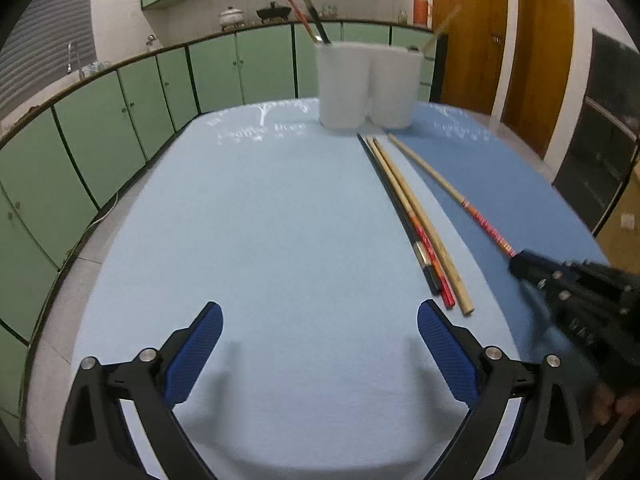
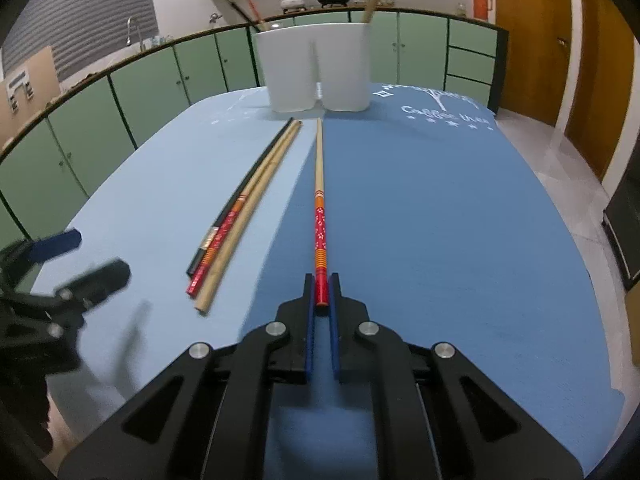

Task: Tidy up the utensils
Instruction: 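Grasp a red-patterned chopstick with the right gripper, then grasp the black chopstick with the left gripper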

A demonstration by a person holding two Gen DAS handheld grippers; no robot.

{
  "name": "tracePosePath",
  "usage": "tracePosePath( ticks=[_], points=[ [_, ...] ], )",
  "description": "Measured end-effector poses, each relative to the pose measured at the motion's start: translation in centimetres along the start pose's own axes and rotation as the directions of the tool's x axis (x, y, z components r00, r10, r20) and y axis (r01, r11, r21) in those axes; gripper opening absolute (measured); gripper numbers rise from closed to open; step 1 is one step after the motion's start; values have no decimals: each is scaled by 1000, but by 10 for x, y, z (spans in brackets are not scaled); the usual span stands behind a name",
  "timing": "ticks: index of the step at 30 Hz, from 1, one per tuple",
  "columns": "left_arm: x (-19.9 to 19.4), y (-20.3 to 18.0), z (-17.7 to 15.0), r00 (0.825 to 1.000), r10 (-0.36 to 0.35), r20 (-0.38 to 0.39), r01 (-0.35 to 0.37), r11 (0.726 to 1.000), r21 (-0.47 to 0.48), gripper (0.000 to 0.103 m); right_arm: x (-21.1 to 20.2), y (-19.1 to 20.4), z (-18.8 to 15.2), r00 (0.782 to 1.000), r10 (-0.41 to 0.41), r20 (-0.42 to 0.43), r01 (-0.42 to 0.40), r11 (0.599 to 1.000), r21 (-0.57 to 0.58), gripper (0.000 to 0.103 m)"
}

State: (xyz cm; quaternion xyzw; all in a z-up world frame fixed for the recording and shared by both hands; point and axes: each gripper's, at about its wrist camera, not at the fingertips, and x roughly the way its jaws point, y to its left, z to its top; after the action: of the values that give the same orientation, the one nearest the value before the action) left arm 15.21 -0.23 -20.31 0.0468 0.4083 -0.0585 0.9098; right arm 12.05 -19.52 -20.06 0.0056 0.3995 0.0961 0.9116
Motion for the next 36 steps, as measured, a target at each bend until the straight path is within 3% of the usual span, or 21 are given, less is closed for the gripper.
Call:
tracePosePath(
  ticks=[6, 11, 19, 22, 25, 28, 30, 32, 36],
  points=[
    [14, -13, -2, 999, -17, -50, 17, 1000, 6, 92, 0, -10, 1, 1000, 16, 6, -16, 1000, 27, 5],
    [22, -21, 2, 999, -15, -52, 15, 1000, 0, 92, -2, -17, 2, 1000, 26, 11, -26, 999, 43, 5],
    [23, -32, 7, 996, -69, -54, 69, 998, -1, 83, 0, -24, 2, 999, 34, 11, -35, 997, 63, 5],
    [24, -36, 9, 997, -57, -46, 57, 998, -4, 80, -1, -24, 2, 999, 38, 12, -38, 997, 66, 5],
    [25, -38, 11, 998, -54, -28, 54, 998, -13, 71, -1, -25, 2, 999, 39, 13, -40, 997, 66, 5],
    [26, -43, 14, 998, -68, -4, 68, 998, -19, 49, -2, -27, 2, 999, 38, 15, -39, 997, 70, 5],
    [26, -45, 14, 996, -92, 7, 92, 995, -24, 26, -2, -29, 2, 999, 35, 17, -36, 997, 73, 5],
    [26, -47, 13, 993, -113, 18, 113, 993, -26, 11, -3, -31, 3, 999, 32, 19, -34, 996, 79, 5],
    [24, -44, 13, 992, -122, 29, 123, 991, -53, 7, -6, -34, 4, 999, 30, 25, -32, 996, 81, 5]
  ],
)
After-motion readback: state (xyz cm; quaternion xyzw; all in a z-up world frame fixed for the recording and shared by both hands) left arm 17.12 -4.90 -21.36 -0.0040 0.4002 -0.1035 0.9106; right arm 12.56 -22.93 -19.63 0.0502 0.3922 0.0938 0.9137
